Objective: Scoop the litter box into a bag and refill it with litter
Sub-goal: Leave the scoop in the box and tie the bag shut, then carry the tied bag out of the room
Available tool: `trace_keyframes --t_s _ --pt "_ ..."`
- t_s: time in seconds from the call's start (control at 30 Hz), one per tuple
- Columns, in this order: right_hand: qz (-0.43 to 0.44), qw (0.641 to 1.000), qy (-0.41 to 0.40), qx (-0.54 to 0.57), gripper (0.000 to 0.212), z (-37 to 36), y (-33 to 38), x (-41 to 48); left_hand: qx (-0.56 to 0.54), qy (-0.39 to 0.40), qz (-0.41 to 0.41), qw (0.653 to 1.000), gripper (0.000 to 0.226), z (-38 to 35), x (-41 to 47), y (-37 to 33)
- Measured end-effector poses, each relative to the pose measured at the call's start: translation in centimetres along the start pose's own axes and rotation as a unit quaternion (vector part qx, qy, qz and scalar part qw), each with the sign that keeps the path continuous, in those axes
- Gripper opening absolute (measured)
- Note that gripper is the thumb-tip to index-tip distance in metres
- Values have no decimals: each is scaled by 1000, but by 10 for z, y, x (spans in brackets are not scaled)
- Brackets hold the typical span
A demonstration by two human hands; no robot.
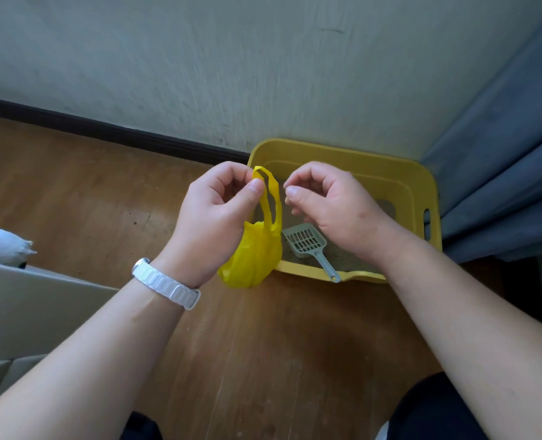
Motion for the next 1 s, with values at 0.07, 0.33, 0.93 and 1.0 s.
trace_keyframes --t_s 0.07,0.33,0.93,1.0 --pt "-26 999 -24 3 8 6 -8 -1 -17 -13 -3 1000 14 3 5 -15" --pt "-171 985 -25 10 30 17 0 -54 -59 20 12 998 10 -7 8 -139" --pt "-201 925 -200 252 79 163 339 -143 -161 129 -16 978 7 -49 -12 -623" --pt "-191 917 -219 274 72 177 373 -154 -150 139 -30 978 7 -51 -20 -664"
Point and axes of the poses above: each hand's wrist, its own x-axis towards the middle knuckle, its own z-axis out of the back of the hand, y = z × x, the point moved 7 cm from there along x, towards the middle knuckle
